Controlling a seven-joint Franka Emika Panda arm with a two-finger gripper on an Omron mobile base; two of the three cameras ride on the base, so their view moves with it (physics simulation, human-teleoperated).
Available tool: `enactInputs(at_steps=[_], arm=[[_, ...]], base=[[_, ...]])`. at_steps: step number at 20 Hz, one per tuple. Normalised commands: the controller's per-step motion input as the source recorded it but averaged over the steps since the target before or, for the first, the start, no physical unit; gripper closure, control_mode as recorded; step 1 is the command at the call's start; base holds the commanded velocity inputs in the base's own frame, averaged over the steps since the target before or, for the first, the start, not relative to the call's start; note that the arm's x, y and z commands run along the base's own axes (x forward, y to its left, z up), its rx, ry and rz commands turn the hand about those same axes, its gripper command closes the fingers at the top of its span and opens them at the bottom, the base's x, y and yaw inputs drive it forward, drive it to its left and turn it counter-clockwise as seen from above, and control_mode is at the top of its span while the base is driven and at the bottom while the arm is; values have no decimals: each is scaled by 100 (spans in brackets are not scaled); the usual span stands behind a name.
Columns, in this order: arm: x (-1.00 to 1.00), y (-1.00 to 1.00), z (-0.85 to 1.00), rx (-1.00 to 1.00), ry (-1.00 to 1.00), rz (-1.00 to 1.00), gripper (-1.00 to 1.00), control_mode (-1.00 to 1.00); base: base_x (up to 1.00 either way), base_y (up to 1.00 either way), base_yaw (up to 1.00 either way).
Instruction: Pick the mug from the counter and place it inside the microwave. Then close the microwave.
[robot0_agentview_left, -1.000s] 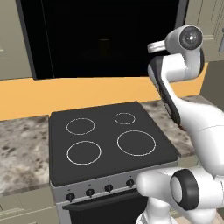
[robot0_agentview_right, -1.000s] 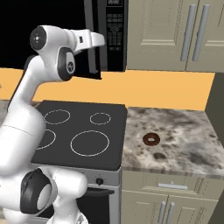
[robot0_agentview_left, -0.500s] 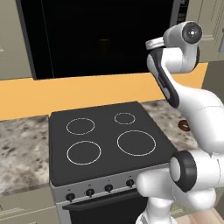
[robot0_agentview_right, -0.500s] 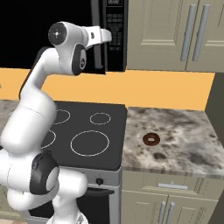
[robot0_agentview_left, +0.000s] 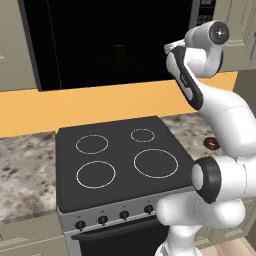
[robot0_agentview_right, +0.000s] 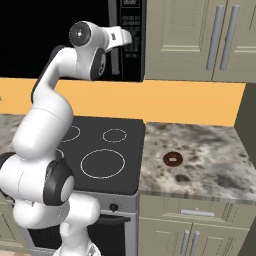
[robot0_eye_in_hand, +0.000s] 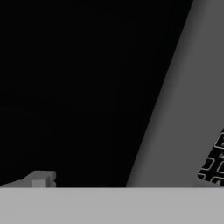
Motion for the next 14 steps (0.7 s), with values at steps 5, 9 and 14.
enactInputs(at_steps=[5,9,14], arm=[[42,0,8,0,1,4,-100,-100],[32,0,0,0,1,2,-100,-100],[17,0,0,0,0,0,-100,-100]], base=[[0,0,0],[0,0,0],[0,0,0]])
